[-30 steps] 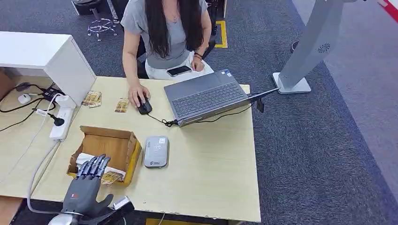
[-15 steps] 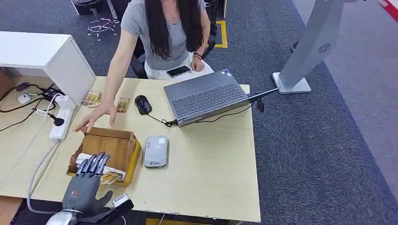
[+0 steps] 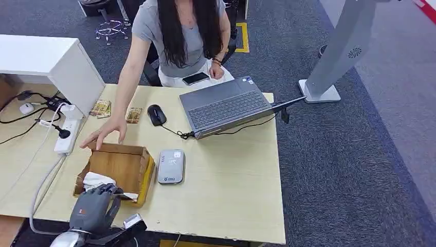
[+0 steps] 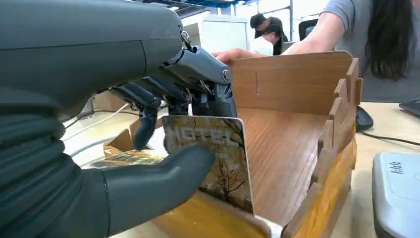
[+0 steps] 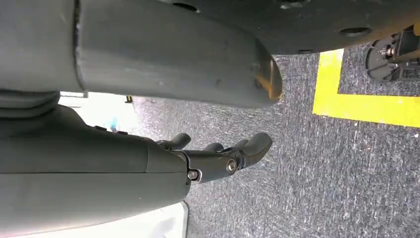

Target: Pass the card to the sensor for recognition and then transmit it.

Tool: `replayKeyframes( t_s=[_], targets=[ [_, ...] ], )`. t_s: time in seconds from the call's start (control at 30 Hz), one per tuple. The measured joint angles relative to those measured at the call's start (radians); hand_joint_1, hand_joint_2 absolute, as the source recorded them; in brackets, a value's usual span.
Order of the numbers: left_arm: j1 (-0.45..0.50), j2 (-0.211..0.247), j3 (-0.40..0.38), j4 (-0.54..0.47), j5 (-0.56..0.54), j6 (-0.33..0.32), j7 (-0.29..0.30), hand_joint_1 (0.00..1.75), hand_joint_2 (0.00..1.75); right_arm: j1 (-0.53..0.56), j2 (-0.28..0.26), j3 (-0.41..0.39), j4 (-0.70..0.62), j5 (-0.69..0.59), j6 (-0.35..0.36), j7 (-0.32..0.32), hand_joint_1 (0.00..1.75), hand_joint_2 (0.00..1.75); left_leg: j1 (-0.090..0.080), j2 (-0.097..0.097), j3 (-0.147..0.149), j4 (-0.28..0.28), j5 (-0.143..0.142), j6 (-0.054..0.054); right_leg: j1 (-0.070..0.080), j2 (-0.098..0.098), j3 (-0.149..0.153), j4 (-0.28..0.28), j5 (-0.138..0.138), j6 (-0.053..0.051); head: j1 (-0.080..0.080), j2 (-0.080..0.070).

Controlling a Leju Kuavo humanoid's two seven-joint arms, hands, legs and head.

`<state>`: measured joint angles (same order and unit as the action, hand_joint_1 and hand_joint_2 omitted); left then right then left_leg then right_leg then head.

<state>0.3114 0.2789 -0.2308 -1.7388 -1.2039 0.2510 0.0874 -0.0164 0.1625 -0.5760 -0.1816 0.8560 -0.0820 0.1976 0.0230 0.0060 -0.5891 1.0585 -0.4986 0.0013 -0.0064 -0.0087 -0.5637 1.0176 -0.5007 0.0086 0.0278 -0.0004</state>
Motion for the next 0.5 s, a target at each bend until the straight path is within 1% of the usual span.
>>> replayKeyframes(
  t_s=[0.27,0.43,0.5],
  targets=[
    [-0.001,-0.005,0.013,0.0,0.014,-0.011,-0.003,1.75,1.75,0.0,0.0,-0.008,0.0,0.004,0.006,0.0,0.0,0.0,0.0,0.0,0.0,0.0,0.0,0.0,0.0,0.0,0.0,0.0,0.0,0.0,0.0,0.0],
    [-0.016,-0.008,0.016,0.005,0.033,-0.024,-0.003,1.75,1.75,0.0,0.0,-0.008,0.0,0.014,0.013,0.0,0.0,0.0,0.0,0.0,0.0,0.0,0.0,0.0,0.0,0.0,0.0,0.0,0.0,0.0,0.0,0.0],
    [-0.035,-0.012,0.019,0.012,0.041,-0.022,-0.019,1.75,1.75,0.0,0.0,-0.008,0.0,0.022,0.015,0.0,0.0,0.0,0.0,0.0,0.0,0.0,0.0,0.0,0.0,0.0,-0.001,0.0,0.0,0.0,0.0,0.0]
  ],
)
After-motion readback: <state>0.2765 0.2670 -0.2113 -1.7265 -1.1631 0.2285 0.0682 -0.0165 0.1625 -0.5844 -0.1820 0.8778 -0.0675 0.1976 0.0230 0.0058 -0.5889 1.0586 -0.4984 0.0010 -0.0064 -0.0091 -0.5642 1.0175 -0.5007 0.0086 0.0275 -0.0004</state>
